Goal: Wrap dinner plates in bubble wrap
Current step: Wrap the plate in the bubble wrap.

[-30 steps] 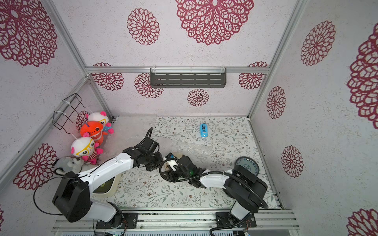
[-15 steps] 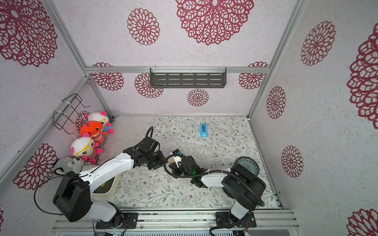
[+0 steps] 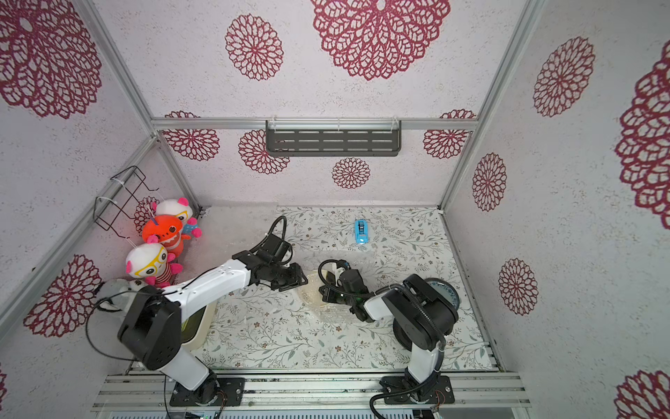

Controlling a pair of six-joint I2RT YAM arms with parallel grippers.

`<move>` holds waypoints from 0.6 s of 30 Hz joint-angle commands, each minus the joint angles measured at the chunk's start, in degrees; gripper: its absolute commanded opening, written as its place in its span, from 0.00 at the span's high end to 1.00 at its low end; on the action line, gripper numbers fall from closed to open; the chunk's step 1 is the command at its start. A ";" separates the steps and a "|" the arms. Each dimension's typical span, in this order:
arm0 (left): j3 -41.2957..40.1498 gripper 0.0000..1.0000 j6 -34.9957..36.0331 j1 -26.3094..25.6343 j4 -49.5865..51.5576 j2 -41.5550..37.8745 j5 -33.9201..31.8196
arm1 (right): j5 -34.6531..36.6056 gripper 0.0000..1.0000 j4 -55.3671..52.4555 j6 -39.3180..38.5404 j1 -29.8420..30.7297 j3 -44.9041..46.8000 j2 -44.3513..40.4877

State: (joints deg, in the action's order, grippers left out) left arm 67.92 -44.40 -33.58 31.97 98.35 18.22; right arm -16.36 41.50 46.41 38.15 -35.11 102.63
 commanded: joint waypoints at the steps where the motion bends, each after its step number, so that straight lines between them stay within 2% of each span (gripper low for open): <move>1: 5.37 0.59 3.65 -0.52 -2.59 6.82 4.36 | -1.64 1.00 4.75 5.24 -0.97 -0.50 0.02; 5: 11.89 0.63 4.13 -1.22 -2.41 16.64 5.13 | -1.83 1.00 4.70 4.51 -1.23 0.02 -1.31; 7: 13.37 0.66 3.09 -1.31 -3.13 19.92 4.34 | -2.46 0.93 2.11 0.23 -1.73 0.14 -3.81; 9: 14.53 0.69 1.68 -1.15 -3.31 22.38 3.16 | -1.34 0.81 -7.84 -10.77 -2.27 -0.70 -9.32; 11: 14.80 0.69 0.44 -1.14 -4.02 23.53 2.52 | 0.92 0.58 -21.88 -26.33 -1.97 -2.89 -15.57; 12: 14.58 0.69 -0.08 -1.19 -4.51 24.01 2.39 | 2.43 0.51 -29.49 -33.89 -1.63 -4.67 -18.83; 15: 13.99 0.70 -0.69 -1.15 -4.31 24.27 1.28 | 5.96 0.43 -44.45 -55.10 0.24 -6.29 -24.84; 18: 13.01 0.71 -1.02 -0.96 -3.75 23.60 -0.22 | 11.53 0.39 -50.23 -70.88 4.04 -3.12 -28.47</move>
State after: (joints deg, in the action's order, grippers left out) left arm 82.48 -44.66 -34.52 27.70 120.77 21.12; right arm -11.00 7.14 0.89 39.11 -40.53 76.38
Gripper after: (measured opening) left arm 0.297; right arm 0.607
